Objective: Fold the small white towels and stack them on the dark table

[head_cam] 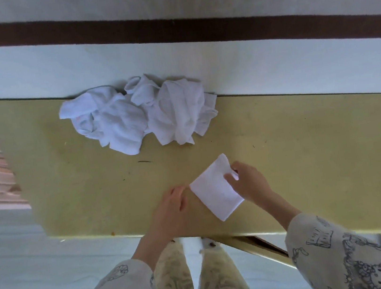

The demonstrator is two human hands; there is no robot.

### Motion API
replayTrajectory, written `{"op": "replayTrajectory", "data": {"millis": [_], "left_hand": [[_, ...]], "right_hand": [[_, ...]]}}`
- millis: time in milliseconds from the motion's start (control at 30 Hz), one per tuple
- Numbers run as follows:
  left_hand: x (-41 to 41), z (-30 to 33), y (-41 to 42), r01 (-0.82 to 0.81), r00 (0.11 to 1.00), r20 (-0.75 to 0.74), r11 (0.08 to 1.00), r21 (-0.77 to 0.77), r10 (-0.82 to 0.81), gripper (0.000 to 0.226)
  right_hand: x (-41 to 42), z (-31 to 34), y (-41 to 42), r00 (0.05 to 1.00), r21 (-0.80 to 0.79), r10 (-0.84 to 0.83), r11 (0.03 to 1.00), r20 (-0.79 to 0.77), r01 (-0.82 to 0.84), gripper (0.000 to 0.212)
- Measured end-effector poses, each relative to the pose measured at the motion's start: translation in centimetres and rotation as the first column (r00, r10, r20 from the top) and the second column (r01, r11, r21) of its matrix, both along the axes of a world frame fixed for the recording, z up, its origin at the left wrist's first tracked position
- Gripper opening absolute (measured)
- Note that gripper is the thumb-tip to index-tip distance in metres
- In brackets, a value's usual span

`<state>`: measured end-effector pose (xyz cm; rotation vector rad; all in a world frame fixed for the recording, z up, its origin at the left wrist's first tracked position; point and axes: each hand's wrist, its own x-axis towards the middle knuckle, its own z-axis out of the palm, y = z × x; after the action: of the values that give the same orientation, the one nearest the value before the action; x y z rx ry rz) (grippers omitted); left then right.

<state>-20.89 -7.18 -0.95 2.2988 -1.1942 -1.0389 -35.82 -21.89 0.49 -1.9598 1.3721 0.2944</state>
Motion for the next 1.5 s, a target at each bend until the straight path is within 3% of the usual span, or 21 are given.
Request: {"op": "replayTrajectory", "data": {"millis": [100,233,400,533,600,767,1100,1333,1500], "left_hand": [[1.2,1.5,2.1,-0.130,0.991,-0.023,0.990,-0.064,0.129,0.035],[1.2,4.9,6.6,-0.406,0.914,-0.065,0.890,-0.208,0.401,0.030],[1.1,8.9,15.6,-0.616,0.774,-0.053,0.732,-0.291,0.631,0.027],[0.8,11.9,25.7,-0.737,0.623,0.014,0.593,-0.323,0.782,0.028],[-0.1,13.5,32.2,-0.805,0.499,0.037,0.479,-0.350,0.866,0.028],[-5.2,16.5,48.9,-0.873,0.239,0.108,0.262,-0.411,0.965,0.029],[-17.4,21.8,79.4,-0.896,-0.147,0.244,-0.025,-0.443,0.959,0.027],[-19.6,21.1,93.0,-0.868,-0.311,0.161,-0.211,-0.449,0.937,0.026],[-16.6,19.7,102.5,-0.840,-0.352,-0.014,-0.322,-0.436,0.936,0.032]], "right_hand": [[2.1,3.0,0.4,0.949,-0.104,0.314,0.945,0.036,-0.309,0.014],[6.5,7.1,2.8,0.800,-0.223,0.599,0.786,0.044,-0.577,0.024],[12.2,11.5,10.3,0.610,-0.333,0.782,0.613,0.128,-0.716,0.020],[15.9,14.1,19.8,0.380,-0.403,0.902,0.431,0.204,-0.807,0.020],[17.2,15.5,26.1,0.244,-0.434,0.939,0.330,0.242,-0.838,0.018],[18.8,18.8,42.7,-0.024,-0.450,0.953,0.121,0.302,-0.885,0.018],[15.6,23.2,76.5,-0.366,-0.445,0.852,-0.181,0.374,-0.877,0.011],[15.6,24.1,93.7,-0.516,-0.428,0.760,-0.344,0.395,-0.836,0.014],[17.9,23.8,105.0,-0.591,-0.399,0.710,-0.450,0.383,-0.799,0.010]]}}
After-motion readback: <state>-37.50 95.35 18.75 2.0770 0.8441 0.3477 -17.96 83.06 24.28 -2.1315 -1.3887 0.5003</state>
